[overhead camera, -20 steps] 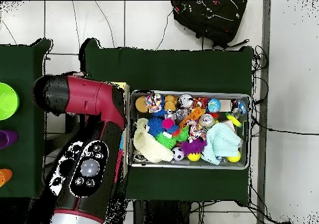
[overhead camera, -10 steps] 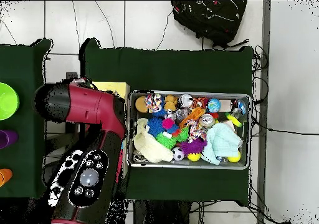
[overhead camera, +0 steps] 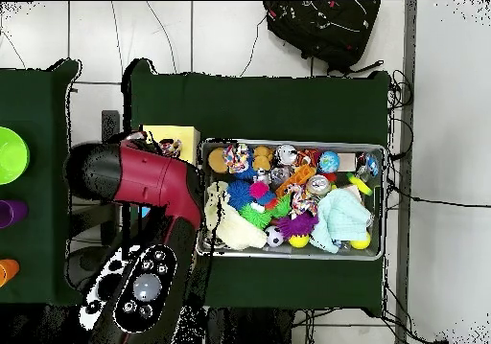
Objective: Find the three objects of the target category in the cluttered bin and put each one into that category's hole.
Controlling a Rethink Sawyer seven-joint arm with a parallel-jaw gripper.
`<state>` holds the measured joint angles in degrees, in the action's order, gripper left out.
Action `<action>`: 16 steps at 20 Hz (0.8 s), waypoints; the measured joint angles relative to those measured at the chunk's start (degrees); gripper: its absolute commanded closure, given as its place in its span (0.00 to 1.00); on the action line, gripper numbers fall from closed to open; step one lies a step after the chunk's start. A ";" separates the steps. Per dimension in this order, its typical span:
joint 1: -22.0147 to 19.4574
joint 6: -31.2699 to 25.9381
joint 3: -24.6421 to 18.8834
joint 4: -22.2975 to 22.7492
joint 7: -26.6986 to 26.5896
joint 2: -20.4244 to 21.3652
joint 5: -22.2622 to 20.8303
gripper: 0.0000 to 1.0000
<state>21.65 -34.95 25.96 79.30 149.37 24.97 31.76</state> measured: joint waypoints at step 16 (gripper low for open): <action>-2.61 7.32 -1.83 1.11 0.00 -1.40 -0.08 1.00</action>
<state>19.04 -27.63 24.13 80.42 149.37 23.57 31.68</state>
